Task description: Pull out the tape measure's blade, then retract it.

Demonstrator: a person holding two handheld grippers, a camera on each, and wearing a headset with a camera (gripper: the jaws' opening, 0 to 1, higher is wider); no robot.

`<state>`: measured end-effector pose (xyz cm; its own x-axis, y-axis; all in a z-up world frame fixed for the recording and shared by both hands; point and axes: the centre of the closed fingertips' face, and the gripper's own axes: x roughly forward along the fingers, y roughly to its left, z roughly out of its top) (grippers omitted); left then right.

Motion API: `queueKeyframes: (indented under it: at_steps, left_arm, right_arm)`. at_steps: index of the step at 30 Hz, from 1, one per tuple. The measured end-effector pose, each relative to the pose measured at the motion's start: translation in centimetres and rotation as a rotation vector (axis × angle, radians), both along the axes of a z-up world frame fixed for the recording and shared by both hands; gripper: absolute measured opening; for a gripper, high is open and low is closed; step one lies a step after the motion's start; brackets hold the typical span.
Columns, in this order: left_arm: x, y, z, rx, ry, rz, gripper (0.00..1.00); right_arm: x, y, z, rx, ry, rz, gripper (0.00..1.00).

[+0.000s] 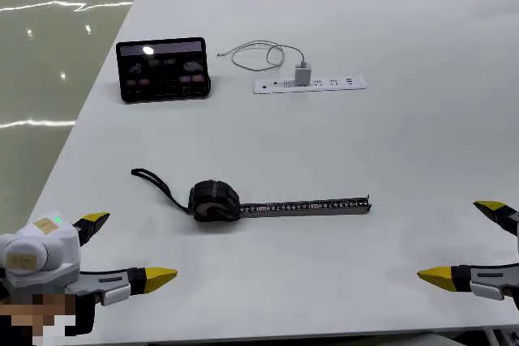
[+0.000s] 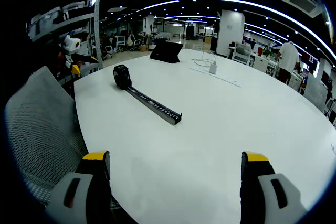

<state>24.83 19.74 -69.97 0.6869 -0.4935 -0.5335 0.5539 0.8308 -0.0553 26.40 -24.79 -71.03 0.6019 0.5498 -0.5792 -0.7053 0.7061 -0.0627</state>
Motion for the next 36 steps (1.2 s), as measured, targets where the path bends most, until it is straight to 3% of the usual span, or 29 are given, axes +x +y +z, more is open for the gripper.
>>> queueKeyframes:
  at_steps: [6, 15, 28, 36]
  left_arm:
    - [-0.1, 0.4, 0.1, 0.008, -0.010, 0.018, 1.00]
    - [0.1, 0.4, 0.2, 0.003, 0.011, 0.014, 1.00]
    - [0.5, 0.3, -0.1, 0.002, 0.013, 0.026, 1.00]
    - [0.6, 0.5, -0.4, -0.002, 0.009, 0.029, 1.00]
  right_arm:
    - [-0.1, -0.2, -0.1, 0.002, -0.010, -0.007, 1.00]
    - [-0.4, -0.9, -0.2, -0.006, -0.004, -0.012, 1.00]
    - [-0.6, -1.3, -0.1, 0.000, 0.002, -0.015, 1.00]
    - [-0.9, -1.0, -0.3, -0.005, 0.010, 0.014, 1.00]
